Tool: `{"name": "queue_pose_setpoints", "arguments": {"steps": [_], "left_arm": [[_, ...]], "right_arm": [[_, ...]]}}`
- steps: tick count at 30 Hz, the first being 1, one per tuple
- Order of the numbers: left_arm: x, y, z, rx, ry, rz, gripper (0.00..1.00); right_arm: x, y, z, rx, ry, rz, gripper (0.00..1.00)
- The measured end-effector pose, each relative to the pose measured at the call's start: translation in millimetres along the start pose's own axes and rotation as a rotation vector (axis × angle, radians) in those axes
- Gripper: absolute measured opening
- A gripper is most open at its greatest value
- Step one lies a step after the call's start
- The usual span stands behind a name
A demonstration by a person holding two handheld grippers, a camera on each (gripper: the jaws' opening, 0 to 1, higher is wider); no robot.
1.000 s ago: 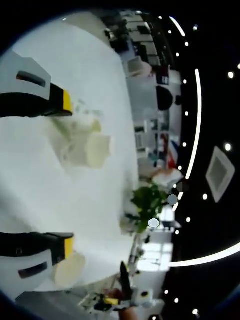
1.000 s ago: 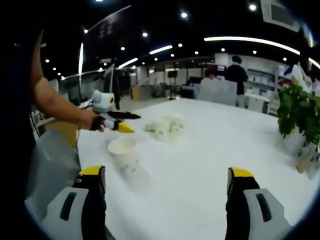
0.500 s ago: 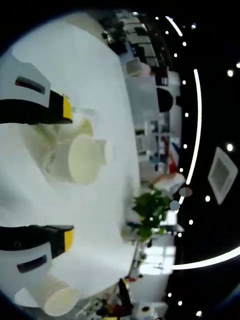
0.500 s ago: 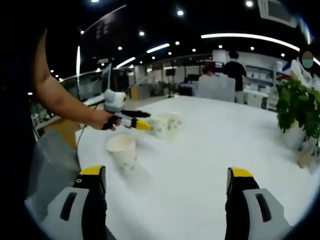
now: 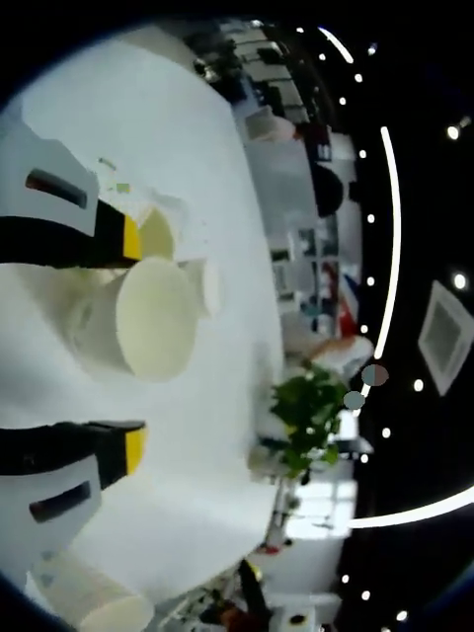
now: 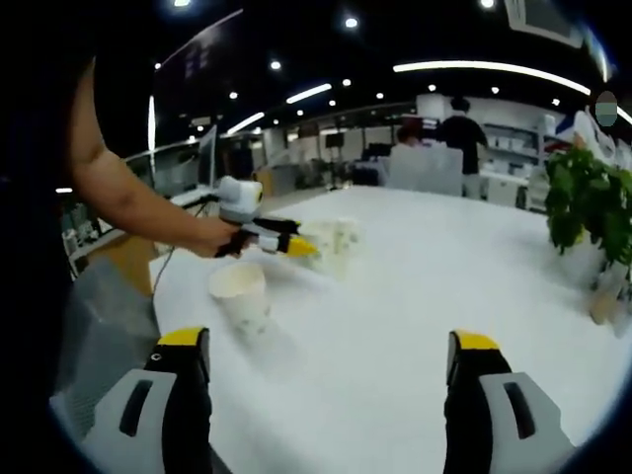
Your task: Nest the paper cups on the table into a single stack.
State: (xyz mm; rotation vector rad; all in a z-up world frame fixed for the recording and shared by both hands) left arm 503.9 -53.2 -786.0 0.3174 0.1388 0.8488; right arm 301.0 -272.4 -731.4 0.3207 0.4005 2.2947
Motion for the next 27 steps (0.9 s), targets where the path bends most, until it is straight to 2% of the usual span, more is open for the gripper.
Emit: {"name": "queue_pose_setpoints", "arguments": {"steps": [4, 9, 21, 27], "left_arm": [[2.2, -9, 3.0, -0.003, 0.003, 0.003, 0.56], [2.9, -13, 2.3, 0.011, -0.017, 0.01, 0.44], [5.4, -10, 1.8, 0.002, 0.011, -0.01, 0.41], [-4.1, -9, 4.7, 0.002, 0.007, -0.05, 0.41]], "right_arm": [[1, 0, -1.7, 0.006, -0.002, 0.003, 0.98], [1, 1, -2.8, 0.007, -0.006, -0.002, 0.98], [0, -2, -3.3, 0.006, -0.006, 0.0, 0.98], [0, -2, -4.1, 0.004, -0.006, 0.002, 0.98]]}}
Point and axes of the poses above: the point that each gripper's makers call its tool centre point, and the gripper's own axes: y roughly backward along the fingers, x roughly to its left, z roughly out of its top, the point moved 2 cm from there along y, roughly backward along the fingers, and after that the axes turned 2 degrees about z, right-handed, at the moved point
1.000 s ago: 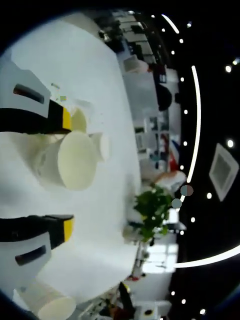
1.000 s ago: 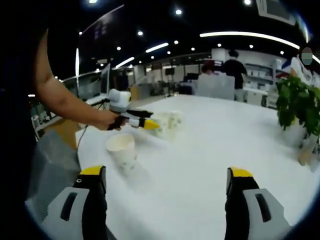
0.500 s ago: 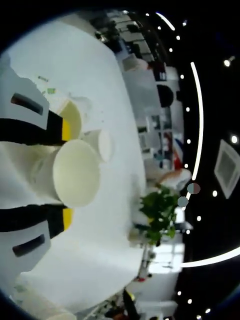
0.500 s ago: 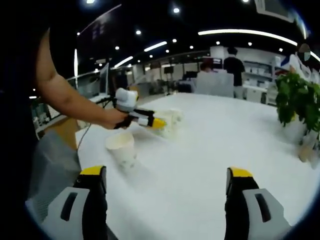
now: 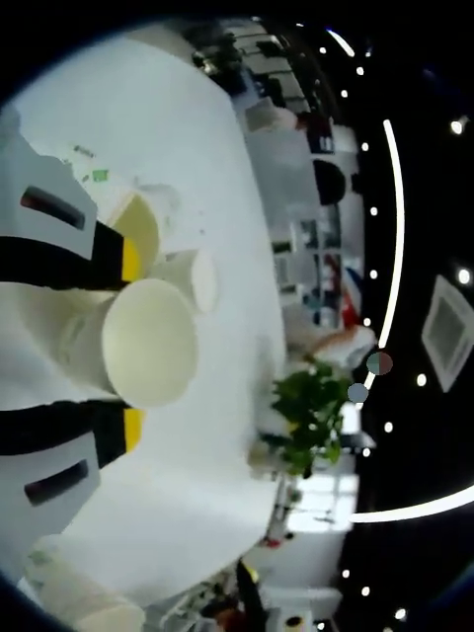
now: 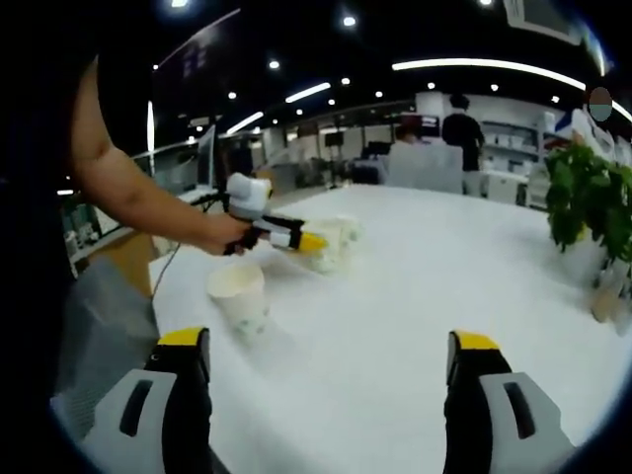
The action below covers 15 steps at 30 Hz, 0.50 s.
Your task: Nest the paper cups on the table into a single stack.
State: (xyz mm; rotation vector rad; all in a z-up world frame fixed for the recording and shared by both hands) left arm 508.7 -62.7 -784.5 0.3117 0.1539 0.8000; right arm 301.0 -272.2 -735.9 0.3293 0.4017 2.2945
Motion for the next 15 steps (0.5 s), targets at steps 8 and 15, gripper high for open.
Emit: {"name": "queue_pose_setpoints", "arguments": {"steps": [8, 15], "left_arm": [[-5.9, 0, 22.0, -0.019, -0.002, -0.047, 0.41], [-5.2, 0, 40.9, -0.027, -0.005, -0.083, 0.4]], "right_arm": [[0, 2, 0.4, -0.004, 0.004, -0.003, 0.98], [-6, 3, -3.8, -0.009, 0.008, -0.005, 1.0]]}}
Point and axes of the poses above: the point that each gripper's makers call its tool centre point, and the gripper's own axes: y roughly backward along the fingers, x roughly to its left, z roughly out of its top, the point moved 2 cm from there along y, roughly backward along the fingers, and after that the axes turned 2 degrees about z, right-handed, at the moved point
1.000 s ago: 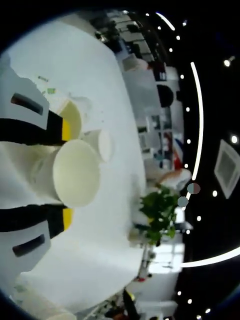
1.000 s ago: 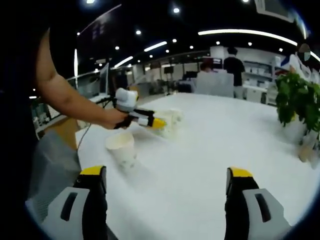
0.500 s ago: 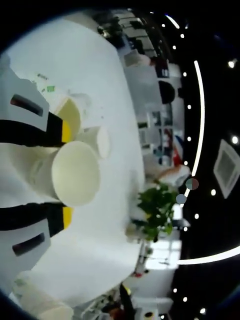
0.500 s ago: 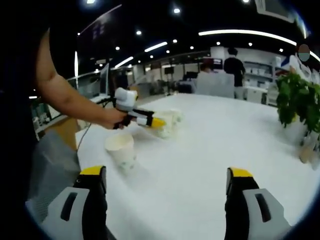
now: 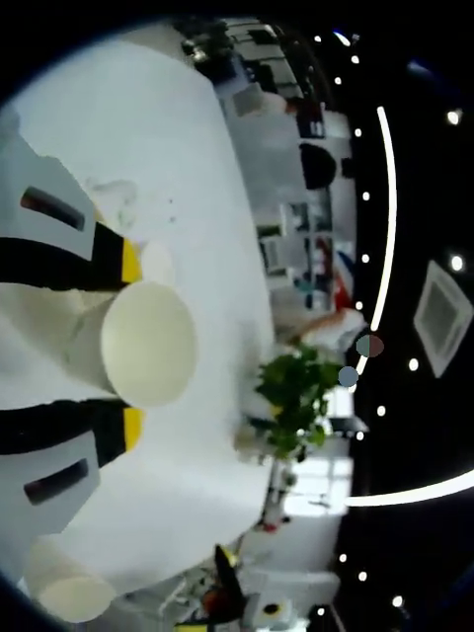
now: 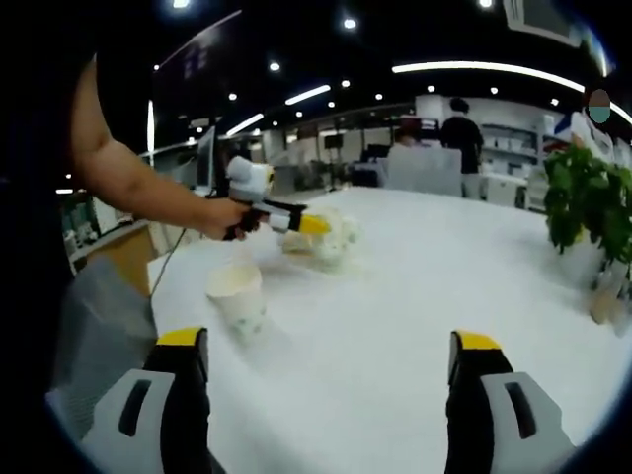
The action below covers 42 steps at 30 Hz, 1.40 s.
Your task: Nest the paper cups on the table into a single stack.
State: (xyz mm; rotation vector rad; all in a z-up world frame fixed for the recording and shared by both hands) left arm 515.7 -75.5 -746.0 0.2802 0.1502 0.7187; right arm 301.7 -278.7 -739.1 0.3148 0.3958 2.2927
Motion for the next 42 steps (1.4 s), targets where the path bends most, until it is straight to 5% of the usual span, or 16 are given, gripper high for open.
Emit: {"name": "queue_pose_setpoints", "arguments": {"steps": [25, 42], "left_arm": [[19.3, 12, 60.7, -0.021, -0.038, -0.037, 0.4], [6.8, 19, 78.2, -0.006, -0.048, -0.074, 0.4]], "right_arm": [[0, -1, 13.0, -0.049, 0.039, 0.032, 1.0], [3, 3, 15.9, -0.054, 0.034, 0.034, 1.0]]}}
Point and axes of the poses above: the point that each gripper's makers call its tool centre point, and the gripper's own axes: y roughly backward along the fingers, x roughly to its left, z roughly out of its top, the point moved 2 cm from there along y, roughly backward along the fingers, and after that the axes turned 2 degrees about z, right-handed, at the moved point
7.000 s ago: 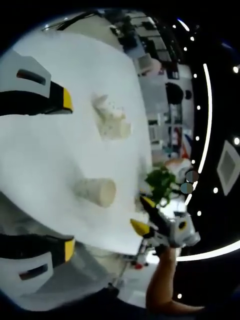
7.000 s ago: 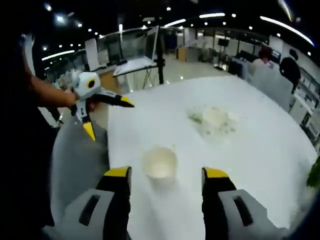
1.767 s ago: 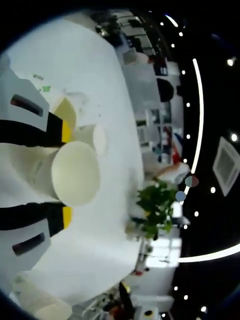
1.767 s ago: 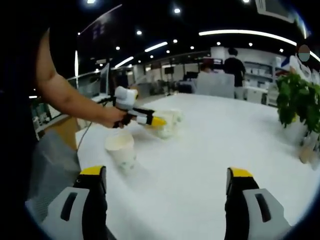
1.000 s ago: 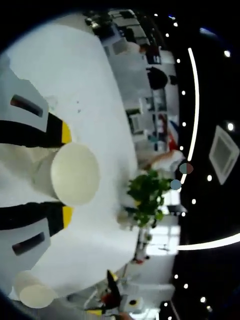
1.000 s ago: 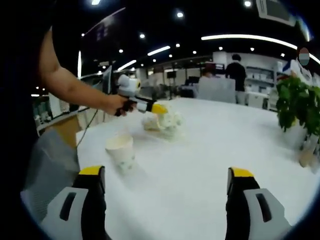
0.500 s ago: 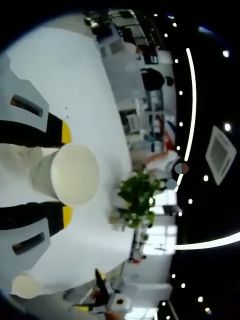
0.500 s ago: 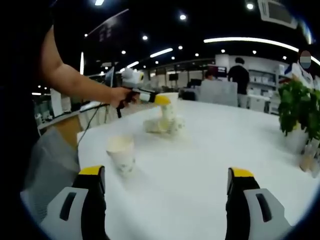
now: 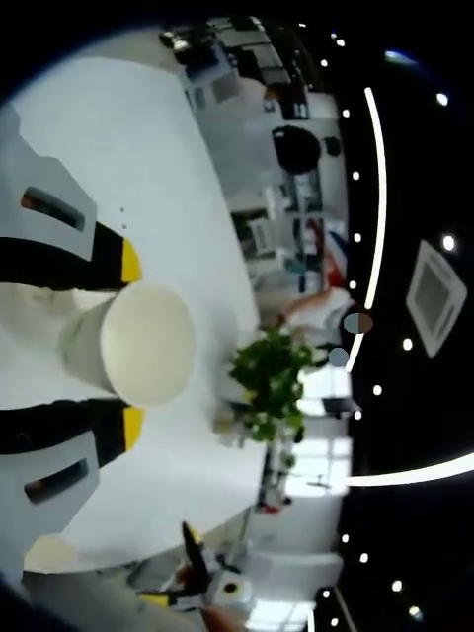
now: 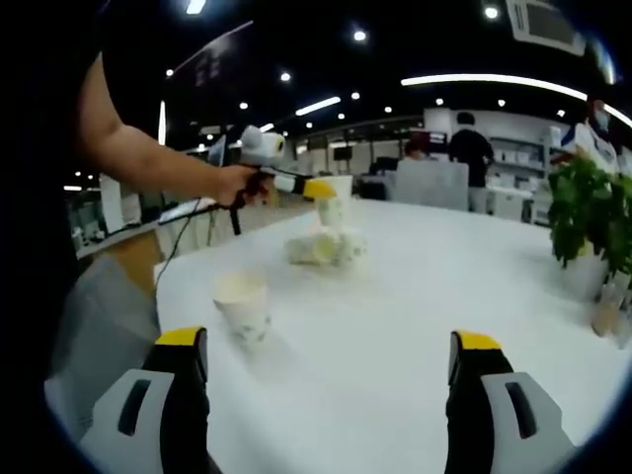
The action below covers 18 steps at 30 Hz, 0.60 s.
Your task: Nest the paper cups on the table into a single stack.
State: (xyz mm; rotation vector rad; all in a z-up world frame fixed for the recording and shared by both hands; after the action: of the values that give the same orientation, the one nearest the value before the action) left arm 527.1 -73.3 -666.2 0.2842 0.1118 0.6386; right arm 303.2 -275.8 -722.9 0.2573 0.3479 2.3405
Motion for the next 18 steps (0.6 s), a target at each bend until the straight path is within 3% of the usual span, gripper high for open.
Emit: {"name": "queue_pose_setpoints", "arguments": {"steps": [18], "left_arm": [[-26.8, 16, 14.1, -0.018, -0.018, -0.038, 0.4]], "right_arm": [[3, 3, 4.0, -0.001, 0.012, 0.006, 1.0]]}}
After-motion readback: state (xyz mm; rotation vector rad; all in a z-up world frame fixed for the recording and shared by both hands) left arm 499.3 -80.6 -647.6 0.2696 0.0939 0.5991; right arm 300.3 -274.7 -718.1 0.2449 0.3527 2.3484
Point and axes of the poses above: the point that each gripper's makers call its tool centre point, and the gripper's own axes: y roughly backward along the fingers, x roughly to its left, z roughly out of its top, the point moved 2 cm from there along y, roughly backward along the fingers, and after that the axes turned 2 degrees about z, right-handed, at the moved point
